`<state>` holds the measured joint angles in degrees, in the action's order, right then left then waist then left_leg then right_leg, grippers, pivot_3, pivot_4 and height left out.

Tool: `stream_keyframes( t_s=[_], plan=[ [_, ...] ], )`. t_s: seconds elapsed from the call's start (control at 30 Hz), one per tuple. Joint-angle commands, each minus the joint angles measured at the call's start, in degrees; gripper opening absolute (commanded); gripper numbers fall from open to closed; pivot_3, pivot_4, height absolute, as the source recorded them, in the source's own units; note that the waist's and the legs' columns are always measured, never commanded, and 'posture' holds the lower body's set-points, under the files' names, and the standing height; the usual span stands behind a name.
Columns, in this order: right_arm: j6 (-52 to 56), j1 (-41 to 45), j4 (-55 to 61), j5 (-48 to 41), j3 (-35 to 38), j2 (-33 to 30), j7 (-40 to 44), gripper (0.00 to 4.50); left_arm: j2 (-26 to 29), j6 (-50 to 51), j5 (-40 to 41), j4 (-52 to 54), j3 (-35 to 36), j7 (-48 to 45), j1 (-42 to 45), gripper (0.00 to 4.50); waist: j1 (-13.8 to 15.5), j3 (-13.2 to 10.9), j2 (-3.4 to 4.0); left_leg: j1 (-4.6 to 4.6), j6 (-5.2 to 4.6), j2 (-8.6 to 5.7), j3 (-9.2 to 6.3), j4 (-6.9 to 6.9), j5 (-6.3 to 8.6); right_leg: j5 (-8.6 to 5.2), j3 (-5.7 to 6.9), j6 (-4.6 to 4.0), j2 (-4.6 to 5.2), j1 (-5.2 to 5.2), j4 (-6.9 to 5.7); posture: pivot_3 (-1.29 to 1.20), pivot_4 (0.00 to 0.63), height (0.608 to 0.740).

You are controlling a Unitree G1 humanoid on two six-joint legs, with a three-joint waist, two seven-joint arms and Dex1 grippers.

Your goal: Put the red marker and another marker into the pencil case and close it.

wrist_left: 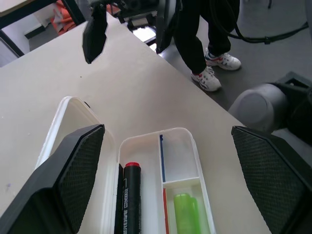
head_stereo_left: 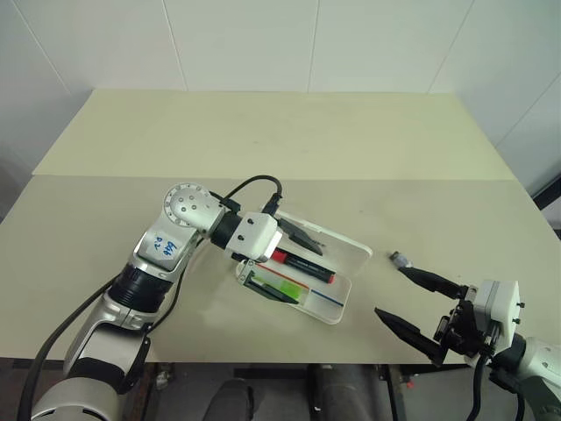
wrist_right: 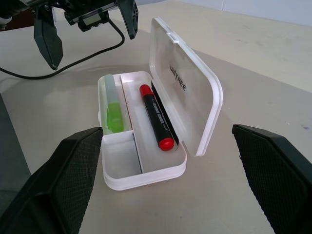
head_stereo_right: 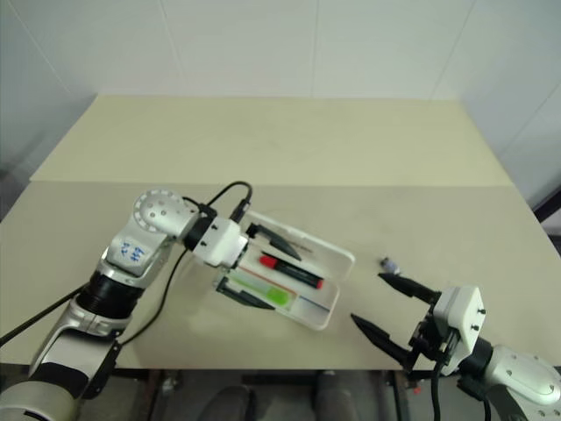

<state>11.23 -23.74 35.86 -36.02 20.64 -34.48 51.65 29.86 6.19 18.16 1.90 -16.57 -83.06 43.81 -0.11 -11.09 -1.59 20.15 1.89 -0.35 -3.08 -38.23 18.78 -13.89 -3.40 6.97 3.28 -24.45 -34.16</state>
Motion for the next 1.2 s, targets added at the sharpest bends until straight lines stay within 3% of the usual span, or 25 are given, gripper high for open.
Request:
stream_keyframes(
  t_s=[0.03, 0.47, 0.63, 0.87, 1.2],
  plan=[
    [-0.4, 0.0, 0.7, -0.5, 0.6, -0.8, 0.3, 4.50, -0.6, 3.5, 5.0, 3.8, 3.5, 2.1, -0.3, 4.45, 0.0, 0.0, 0.00, 0.00, 0.00, 0.00, 0.00, 0.00, 0.00, 0.00, 0.00, 0.00, 0.00, 0.00, 0.00, 0.00, 0.150, 0.740],
    [1.8, -0.4, -2.9, 1.6, 4.4, -4.4, -1.3, 4.50, -3.9, 13.1, 17.4, 11.5, 11.6, 10.8, -3.3, 4.45, 0.1, 0.0, 0.00, 0.00, 0.00, 0.00, 0.00, -0.05, 0.00, 0.00, -0.02, 0.00, 0.01, 0.00, -0.01, 0.00, 0.150, 0.740],
    [1.0, 3.1, -8.0, 5.4, 3.4, -5.1, -2.4, 4.50, -5.8, 14.7, 20.5, 13.8, 13.0, 14.4, -8.2, 4.45, -0.1, 0.0, 0.01, -0.03, 0.01, 0.00, 0.07, -0.03, -0.01, 0.00, -0.06, 0.00, 0.02, 0.02, 0.00, 0.00, 0.150, 0.740],
    [-0.7, 13.8, -17.1, 12.4, -0.7, -3.6, -7.0, 4.50, -9.0, 16.7, 21.0, 17.7, 9.9, 18.7, -12.0, 4.45, 0.0, 0.0, 0.00, -0.03, 0.04, -0.01, 0.16, -0.09, -0.05, 0.03, -0.11, -0.05, 0.02, 0.04, 0.08, 0.00, 0.150, 0.740],
    [-2.8, 21.4, -24.7, 18.6, -6.7, 0.5, -11.6, 4.50, -11.2, 21.3, 16.4, 17.2, 4.5, 26.3, -9.2, 4.45, 0.0, 0.0, 0.02, -0.01, 0.03, -0.04, 0.12, -0.06, -0.08, 0.10, -0.12, 0.02, 0.01, 0.03, 0.12, 0.00, 0.150, 0.740]
  ],
)
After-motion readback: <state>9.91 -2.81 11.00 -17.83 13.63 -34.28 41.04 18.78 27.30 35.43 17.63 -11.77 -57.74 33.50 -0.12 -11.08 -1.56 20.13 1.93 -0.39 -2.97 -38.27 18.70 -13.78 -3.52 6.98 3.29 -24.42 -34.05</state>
